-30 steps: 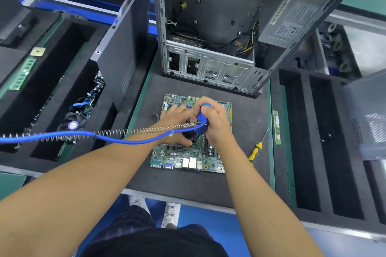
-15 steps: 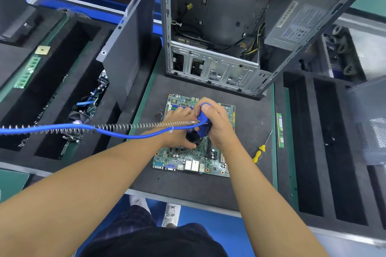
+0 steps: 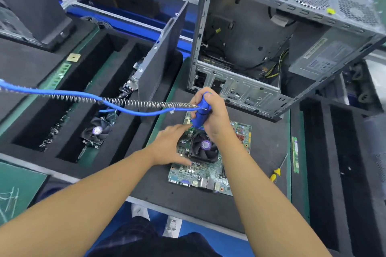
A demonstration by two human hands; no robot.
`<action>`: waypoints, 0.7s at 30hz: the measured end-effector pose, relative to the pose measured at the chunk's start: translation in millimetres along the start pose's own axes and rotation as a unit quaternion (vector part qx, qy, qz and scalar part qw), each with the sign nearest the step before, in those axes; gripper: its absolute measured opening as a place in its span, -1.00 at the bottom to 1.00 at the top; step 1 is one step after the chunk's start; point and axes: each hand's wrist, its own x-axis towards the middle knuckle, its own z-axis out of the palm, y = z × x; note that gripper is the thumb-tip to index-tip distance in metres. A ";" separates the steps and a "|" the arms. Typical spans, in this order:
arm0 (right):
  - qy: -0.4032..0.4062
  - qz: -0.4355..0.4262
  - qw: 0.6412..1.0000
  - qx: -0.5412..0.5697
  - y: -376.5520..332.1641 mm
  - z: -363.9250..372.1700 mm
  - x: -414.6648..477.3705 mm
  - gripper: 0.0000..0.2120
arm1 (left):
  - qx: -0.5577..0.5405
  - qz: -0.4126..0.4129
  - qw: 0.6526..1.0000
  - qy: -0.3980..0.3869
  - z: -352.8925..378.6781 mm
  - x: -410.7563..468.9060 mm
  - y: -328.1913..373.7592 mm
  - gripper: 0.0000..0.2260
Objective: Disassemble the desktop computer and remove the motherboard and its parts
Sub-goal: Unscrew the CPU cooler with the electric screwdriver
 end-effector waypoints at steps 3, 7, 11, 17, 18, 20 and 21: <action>0.029 0.008 0.999 0.019 11.2 -1.7 4.5 -0.79 | -0.015 -0.008 1.000 0.014 13.9 7.6 3.9 0.07; 0.037 0.015 0.999 0.008 22.8 -4.0 8.7 -0.78 | -0.057 -0.025 0.997 0.038 25.2 12.3 -1.2 0.02; 0.037 0.025 0.999 -0.002 31.5 -6.4 7.9 -0.78 | -0.081 -0.046 0.995 0.034 26.6 14.9 -6.2 -0.02; 0.035 0.011 0.999 -0.007 31.0 -8.8 9.2 -0.77 | -0.086 -0.076 0.993 0.016 25.9 16.0 -6.5 -0.01; 0.034 0.010 0.999 -0.005 29.7 -9.5 10.1 -0.77 | -0.088 -0.079 0.993 0.014 25.8 15.8 -6.3 -0.01; 0.035 0.010 0.999 -0.003 28.9 -10.1 11.1 -0.76 | -0.086 -0.082 0.993 0.010 24.9 15.9 -5.5 0.00; 0.035 0.012 0.999 -0.002 29.5 -10.0 10.8 -0.77 | -0.081 -0.082 0.993 0.007 23.9 16.1 -5.1 -0.01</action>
